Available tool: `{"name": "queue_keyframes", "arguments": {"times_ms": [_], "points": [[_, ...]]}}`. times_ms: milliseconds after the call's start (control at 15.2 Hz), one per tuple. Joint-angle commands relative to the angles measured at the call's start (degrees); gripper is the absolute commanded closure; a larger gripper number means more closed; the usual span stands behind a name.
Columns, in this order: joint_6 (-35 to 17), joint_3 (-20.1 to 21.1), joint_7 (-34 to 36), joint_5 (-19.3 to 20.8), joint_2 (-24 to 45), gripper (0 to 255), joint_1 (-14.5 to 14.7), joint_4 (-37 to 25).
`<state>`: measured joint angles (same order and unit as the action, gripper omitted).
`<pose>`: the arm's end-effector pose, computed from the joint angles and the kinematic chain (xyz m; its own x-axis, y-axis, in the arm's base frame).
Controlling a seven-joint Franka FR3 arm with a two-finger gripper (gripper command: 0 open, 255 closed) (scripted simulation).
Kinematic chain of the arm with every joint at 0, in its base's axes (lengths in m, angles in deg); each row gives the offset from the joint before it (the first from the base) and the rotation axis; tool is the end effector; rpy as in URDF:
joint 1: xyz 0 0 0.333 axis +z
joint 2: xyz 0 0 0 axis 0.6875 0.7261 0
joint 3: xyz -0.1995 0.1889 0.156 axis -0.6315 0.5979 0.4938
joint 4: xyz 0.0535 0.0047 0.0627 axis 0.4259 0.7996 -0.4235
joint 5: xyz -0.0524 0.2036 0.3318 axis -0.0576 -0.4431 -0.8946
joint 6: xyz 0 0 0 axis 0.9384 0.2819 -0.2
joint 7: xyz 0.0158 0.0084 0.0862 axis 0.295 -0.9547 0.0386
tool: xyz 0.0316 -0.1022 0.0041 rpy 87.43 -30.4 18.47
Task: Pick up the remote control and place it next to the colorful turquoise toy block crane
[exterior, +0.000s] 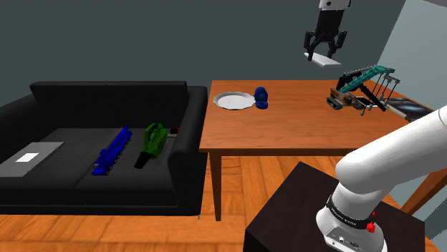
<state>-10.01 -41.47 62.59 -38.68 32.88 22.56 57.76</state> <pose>0.2947 -0.2412 0.6981 0.6742 -0.7385 -0.0077 -0.7385 -0.6742 0.0080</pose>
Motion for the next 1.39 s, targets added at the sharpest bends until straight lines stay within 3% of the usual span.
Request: {"name": "queue_keyframes", "arguments": {"times_ms": [0,660,1320], "points": [[0.45,-1.87,-2.73,1.2,-1.36,255,-0.81,0.67],[1.64,-12.34,-16.56,7.25,-3.81,255,-4.16,-0.04],[1.49,-25.53,-32.11,11.35,0.08,255,-5.54,-6.94]]}}
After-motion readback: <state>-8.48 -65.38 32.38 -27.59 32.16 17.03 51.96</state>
